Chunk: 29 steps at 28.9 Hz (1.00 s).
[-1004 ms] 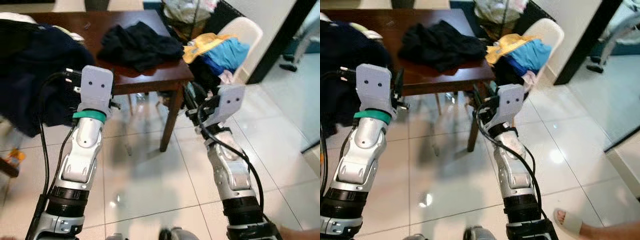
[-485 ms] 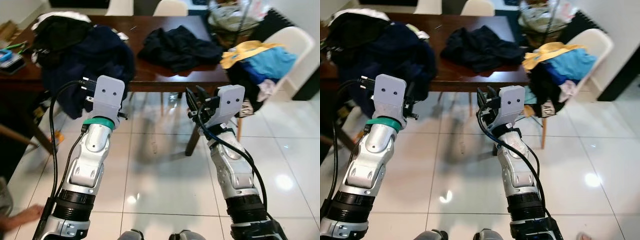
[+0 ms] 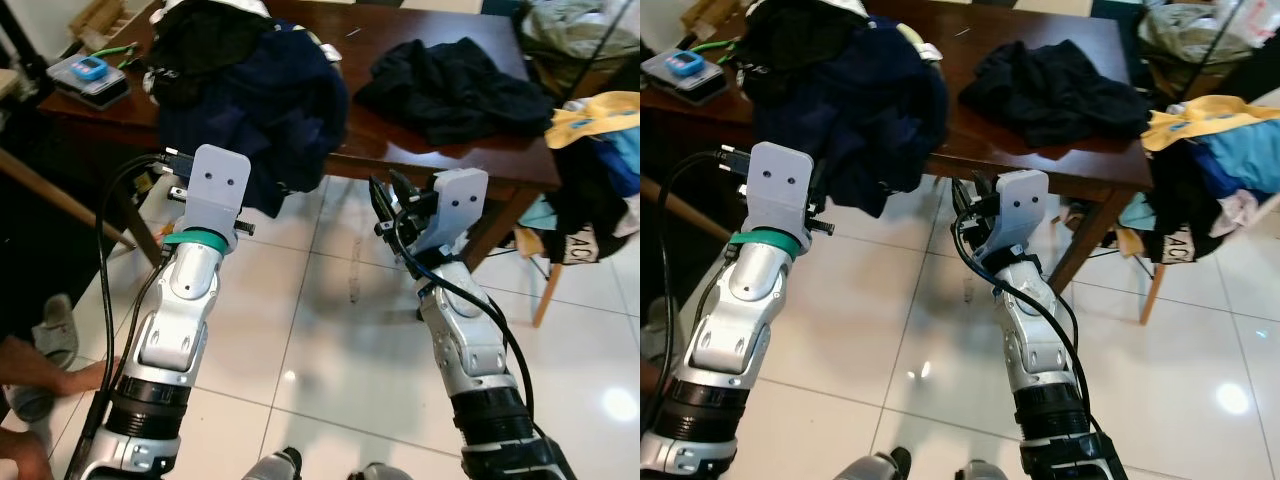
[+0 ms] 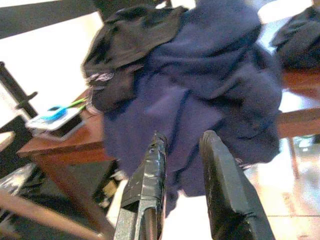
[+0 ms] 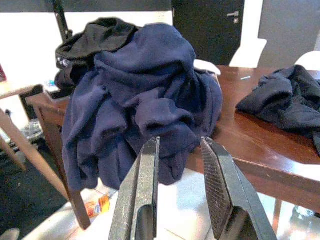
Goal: Hang hanger
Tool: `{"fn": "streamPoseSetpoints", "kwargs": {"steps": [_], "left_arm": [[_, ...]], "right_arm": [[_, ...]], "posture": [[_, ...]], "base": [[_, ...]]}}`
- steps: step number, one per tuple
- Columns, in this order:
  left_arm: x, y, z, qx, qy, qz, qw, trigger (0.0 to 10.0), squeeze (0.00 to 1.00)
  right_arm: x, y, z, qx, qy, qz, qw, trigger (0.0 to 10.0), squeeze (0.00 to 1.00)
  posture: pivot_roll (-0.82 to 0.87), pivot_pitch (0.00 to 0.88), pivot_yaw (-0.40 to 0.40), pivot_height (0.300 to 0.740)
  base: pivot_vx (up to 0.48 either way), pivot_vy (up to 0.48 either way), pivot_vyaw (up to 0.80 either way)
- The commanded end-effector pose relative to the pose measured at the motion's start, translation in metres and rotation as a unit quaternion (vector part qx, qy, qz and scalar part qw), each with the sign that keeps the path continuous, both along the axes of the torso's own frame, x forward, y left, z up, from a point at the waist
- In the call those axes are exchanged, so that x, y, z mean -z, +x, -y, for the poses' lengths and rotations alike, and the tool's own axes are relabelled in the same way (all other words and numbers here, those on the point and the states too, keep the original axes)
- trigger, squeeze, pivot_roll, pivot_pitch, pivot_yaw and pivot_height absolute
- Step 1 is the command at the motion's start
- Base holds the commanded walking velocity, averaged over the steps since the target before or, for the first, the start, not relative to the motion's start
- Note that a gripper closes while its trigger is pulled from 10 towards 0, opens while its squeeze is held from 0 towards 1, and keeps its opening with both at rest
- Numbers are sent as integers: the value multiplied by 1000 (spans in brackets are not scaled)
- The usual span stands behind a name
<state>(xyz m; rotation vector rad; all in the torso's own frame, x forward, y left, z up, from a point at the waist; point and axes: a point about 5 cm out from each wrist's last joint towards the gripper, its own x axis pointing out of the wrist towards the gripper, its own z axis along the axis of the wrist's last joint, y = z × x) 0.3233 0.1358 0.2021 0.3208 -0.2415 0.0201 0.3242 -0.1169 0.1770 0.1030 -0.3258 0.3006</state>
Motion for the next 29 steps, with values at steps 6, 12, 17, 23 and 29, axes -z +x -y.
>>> {"fn": "streamPoseSetpoints", "kwargs": {"steps": [6, 12, 17, 23, 29], "left_arm": [[-1, -3, -2, -5, 7, 0, 1000, 10000, 0], [-4, -3, -3, -8, 6, 5, 1000, 10000, 0], [-6, -4, -4, -13, 3, 11, 1000, 10000, 0], [-10, -4, -6, -17, 1, 22, 1000, 10000, 0], [-12, -4, -5, -15, 0, 25, 1000, 10000, 0]], "right_arm": [[5, 0, -2, -1, 5, -8, 1000, 10000, 0], [5, -1, -2, 0, 7, -9, 1000, 10000, 0], [2, 0, 0, 8, 13, -4, 1000, 10000, 0], [-13, 3, 7, 34, 34, 24, 999, 10000, 0], [-18, 3, 12, 41, 41, 32, 998, 10000, 0]], "posture": [[50, 0, 20, 740], [52, 0, 19, 740], [53, 0, 17, 740], [53, 0, 17, 740], [48, 0, 17, 740]], "base": [[0, 0, 775], [0, 0, 775], [0, 0, 717], [385, 249, 0], [409, 247, 0]]}}
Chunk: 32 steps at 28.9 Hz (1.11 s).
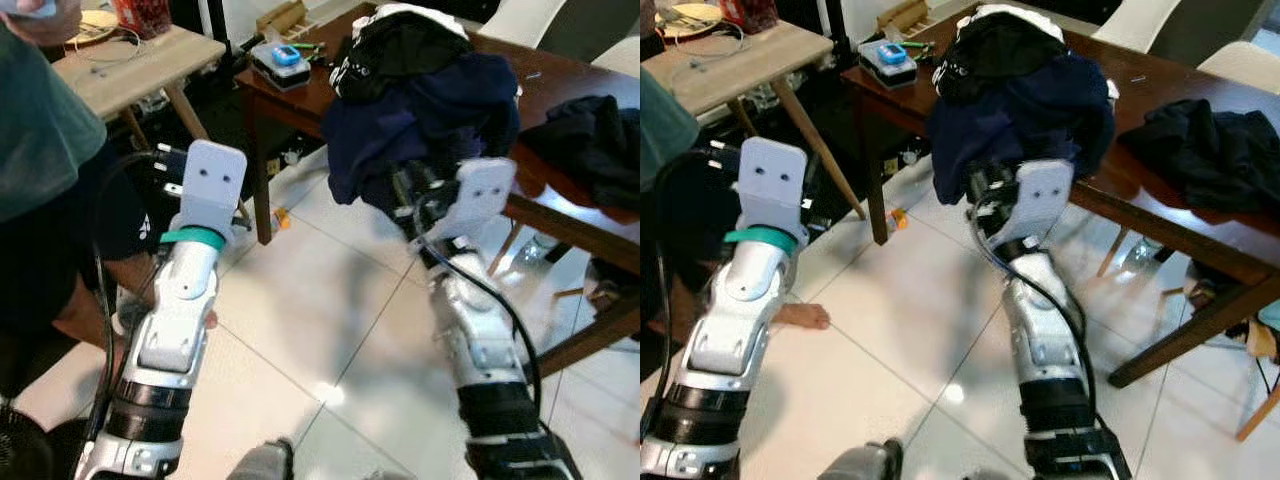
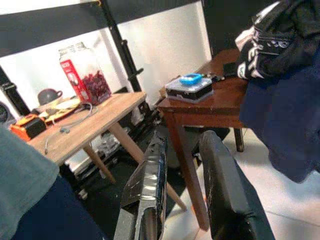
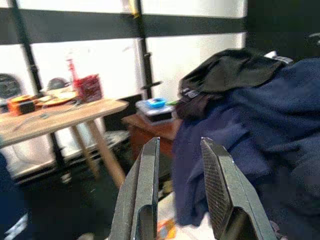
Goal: Hang hanger
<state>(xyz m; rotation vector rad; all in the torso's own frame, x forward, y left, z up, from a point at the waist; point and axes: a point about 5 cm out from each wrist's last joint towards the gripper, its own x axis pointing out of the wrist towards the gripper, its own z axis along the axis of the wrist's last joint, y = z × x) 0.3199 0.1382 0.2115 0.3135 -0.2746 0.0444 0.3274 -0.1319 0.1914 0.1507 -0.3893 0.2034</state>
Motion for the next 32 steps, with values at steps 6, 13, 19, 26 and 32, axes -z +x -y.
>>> {"fn": "streamPoseSetpoints", "kwargs": {"steps": [6, 13, 19, 26, 32], "left_arm": [[-3, -1, -2, -4, 4, 7, 1000, 10000, 0], [-14, -5, 6, 31, 6, 31, 999, 10000, 0], [-22, -9, 14, 60, 12, 47, 997, 10000, 0], [-25, -9, 13, 54, 3, 48, 997, 10000, 0], [-30, -10, 12, 52, -3, 55, 997, 10000, 0]], "right_arm": [[-3, 1, -1, 2, 8, 0, 1000, 10000, 0], [-13, 3, 6, 41, -2, 23, 999, 10000, 0], [-17, 3, 7, 43, -9, 34, 998, 10000, 0], [-17, 3, 6, 39, -10, 35, 999, 10000, 0], [-17, 2, 5, 37, -12, 34, 999, 10000, 0]], "posture": [[47, 0, 17, 740], [48, 0, 16, 740], [51, 0, 15, 740], [50, 0, 15, 740], [49, 0, 13, 740]], "base": [[409, 249, -635], [408, 253, -157], [132, 86, 0], [0, 0, 0], [0, 0, 0]]}}
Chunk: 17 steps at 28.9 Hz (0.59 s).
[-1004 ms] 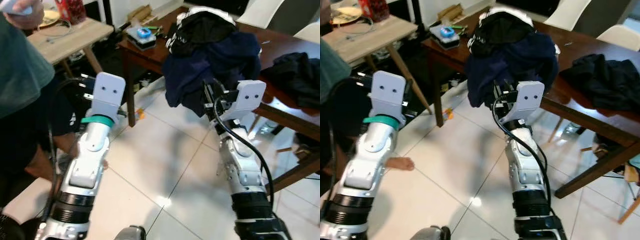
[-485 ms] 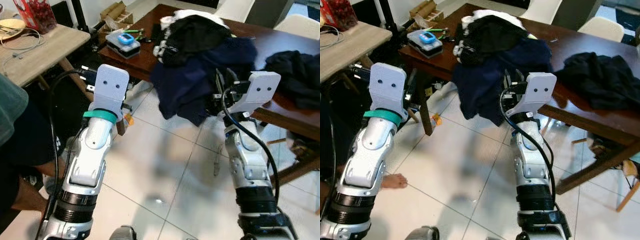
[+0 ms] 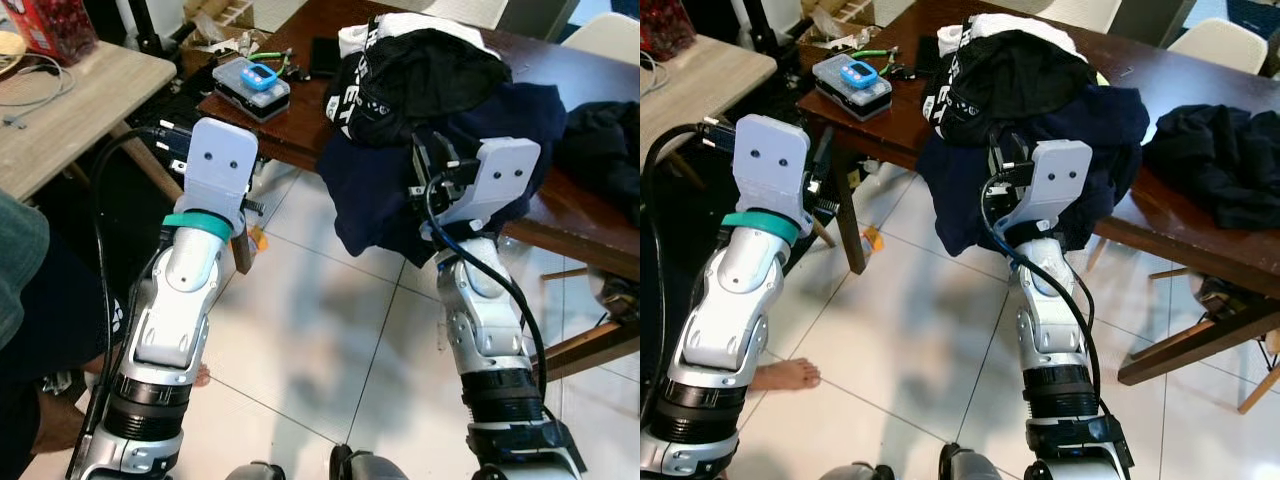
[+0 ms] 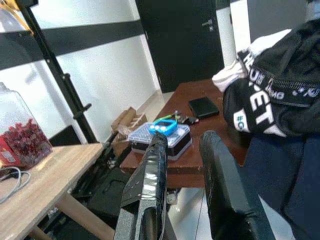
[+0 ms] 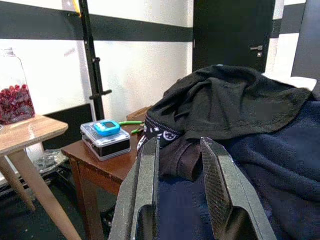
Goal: Hang hanger
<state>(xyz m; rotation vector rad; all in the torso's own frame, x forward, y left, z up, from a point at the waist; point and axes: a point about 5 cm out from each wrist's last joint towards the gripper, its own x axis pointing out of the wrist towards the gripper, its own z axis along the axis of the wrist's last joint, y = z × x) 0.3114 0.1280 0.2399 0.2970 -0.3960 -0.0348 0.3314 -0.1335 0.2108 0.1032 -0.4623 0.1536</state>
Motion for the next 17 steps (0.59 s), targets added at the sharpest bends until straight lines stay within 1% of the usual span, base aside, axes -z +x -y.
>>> {"fn": "streamPoseSetpoints", "kwargs": {"steps": [1, 13, 14, 17], "left_arm": [[-2, -1, 2, 3, -3, 2, 1000, 10000, 0], [-3, 0, -1, -3, -9, 1, 1000, 10000, 0], [0, 1, 2, -5, 12, 1, 1000, 10000, 0], [4, 1, 3, 3, 22, -11, 1000, 10000, 0]], "right_arm": [[3, -2, 3, 6, 2, -2, 1000, 10000, 0], [4, -2, 2, 3, -1, -4, 1000, 10000, 0], [5, -2, 2, 2, -2, -6, 1000, 10000, 0], [6, -2, 2, 2, -2, -7, 1000, 10000, 0]], "posture": [[49, 0, 13, 740], [49, 0, 12, 740], [47, 0, 13, 740], [43, 0, 16, 740]], "base": [[0, 0, 0], [0, 0, 0], [0, 0, 0], [0, 0, 0]]}}
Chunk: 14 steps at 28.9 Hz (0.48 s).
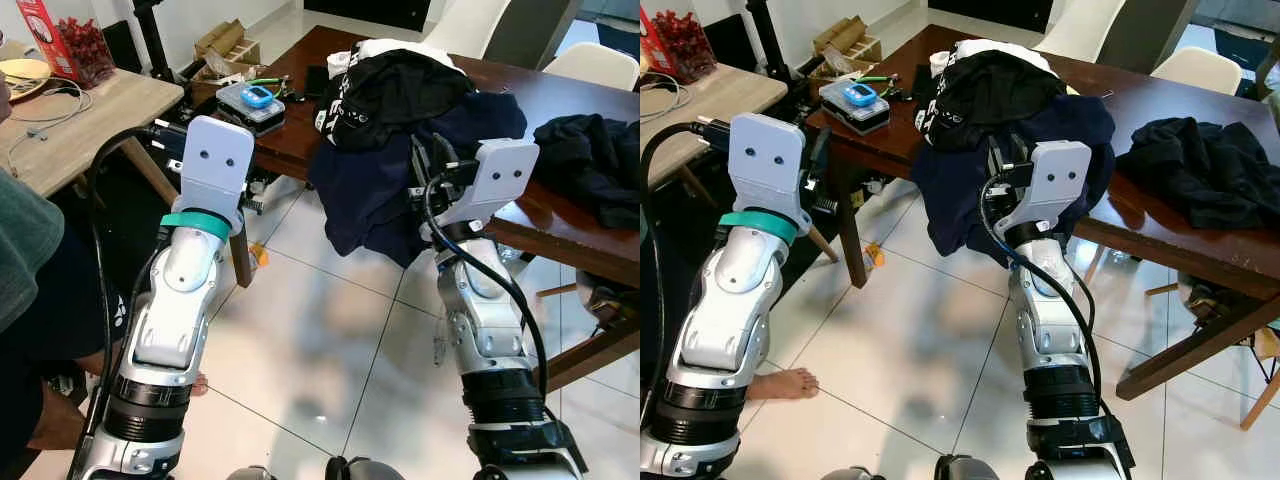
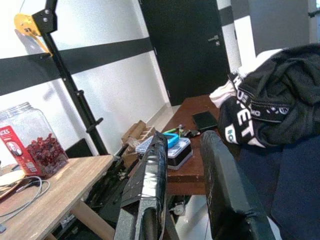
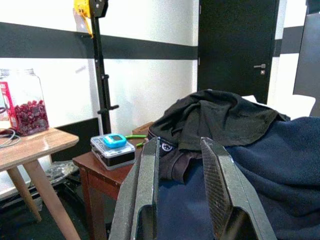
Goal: Hang hanger
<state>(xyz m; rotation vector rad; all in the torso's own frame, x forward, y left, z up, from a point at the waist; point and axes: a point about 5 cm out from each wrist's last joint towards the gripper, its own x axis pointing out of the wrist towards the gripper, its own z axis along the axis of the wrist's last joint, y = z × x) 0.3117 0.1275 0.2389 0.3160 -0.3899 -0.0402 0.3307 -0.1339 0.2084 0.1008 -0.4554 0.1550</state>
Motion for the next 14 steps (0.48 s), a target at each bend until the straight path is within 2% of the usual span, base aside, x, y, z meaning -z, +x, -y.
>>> {"fn": "streamPoseSetpoints", "kwargs": {"steps": [1, 7, 13, 14], "left_arm": [[6, 1, 3, 11, 15, -17, 1000, 10000, 0], [5, 0, 1, 18, 7, -23, 1000, 10000, 0], [5, 0, 2, 20, 6, -22, 1000, 10000, 0], [5, -1, 2, 21, 6, -22, 1000, 10000, 0]], "right_arm": [[4, -2, 2, 3, 0, -5, 1000, 10000, 0], [6, -3, 1, -8, 10, -9, 1000, 10000, 0], [7, -1, 3, -2, 28, -22, 999, 10000, 0], [6, 0, 4, 3, 27, -20, 999, 10000, 0]], "posture": [[43, 0, 16, 740], [47, 0, 14, 740], [46, 0, 14, 740], [47, 0, 13, 740]], "base": [[277, 0, 0], [385, 0, 0], [447, 0, -800], [458, 0, 0]]}}
